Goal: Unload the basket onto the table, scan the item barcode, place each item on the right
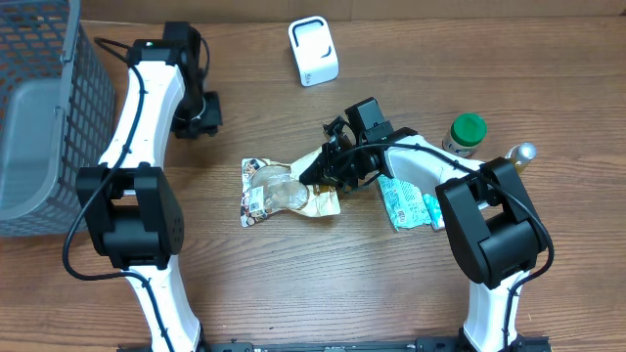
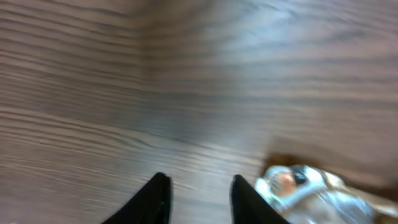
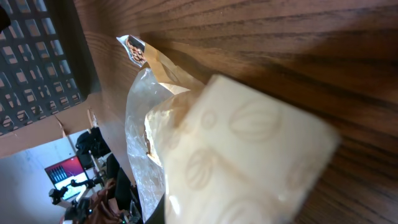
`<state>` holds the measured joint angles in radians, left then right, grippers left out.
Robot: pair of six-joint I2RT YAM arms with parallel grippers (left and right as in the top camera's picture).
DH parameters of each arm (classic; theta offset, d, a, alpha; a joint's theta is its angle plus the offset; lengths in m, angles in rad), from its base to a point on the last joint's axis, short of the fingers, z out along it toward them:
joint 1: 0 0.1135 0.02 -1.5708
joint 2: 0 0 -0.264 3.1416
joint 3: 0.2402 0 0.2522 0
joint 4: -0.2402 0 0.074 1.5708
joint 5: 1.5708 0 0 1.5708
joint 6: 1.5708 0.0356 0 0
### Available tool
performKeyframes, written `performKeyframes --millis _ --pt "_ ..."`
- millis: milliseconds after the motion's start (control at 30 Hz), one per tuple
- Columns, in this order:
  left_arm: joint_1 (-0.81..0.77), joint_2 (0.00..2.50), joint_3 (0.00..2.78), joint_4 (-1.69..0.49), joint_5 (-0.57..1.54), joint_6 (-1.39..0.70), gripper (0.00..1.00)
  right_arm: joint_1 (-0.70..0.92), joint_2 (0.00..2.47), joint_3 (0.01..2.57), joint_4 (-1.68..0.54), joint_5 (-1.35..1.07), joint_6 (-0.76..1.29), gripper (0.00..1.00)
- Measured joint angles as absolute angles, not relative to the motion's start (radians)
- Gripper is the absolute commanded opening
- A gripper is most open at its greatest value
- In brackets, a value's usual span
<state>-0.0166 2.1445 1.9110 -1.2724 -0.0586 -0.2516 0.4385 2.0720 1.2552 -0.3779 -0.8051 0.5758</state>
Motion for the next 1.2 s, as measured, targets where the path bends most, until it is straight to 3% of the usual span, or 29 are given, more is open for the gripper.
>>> performKeyframes --millis 33,100,133,1200 --pt "-0.011 2.144 1.911 -1.267 -0.074 -0.262 0.65 0.439 2.072 1.255 -0.377 -0.805 0.576 0.04" --pt "-0.002 2.144 1.911 -1.264 -0.102 -0.279 0.96 0.439 2.072 1.255 -0.378 -0.804 0.575 0.04" --pt "0.000 2.144 1.911 -1.264 -0.107 -0.281 0.99 0.439 2.072 1.255 -0.377 -0.804 0.576 0.04" --pt "0.000 2.144 1.911 -1.237 -0.114 -0.290 1.00 0.439 2.072 1.255 -0.379 -0.807 0.576 0.04"
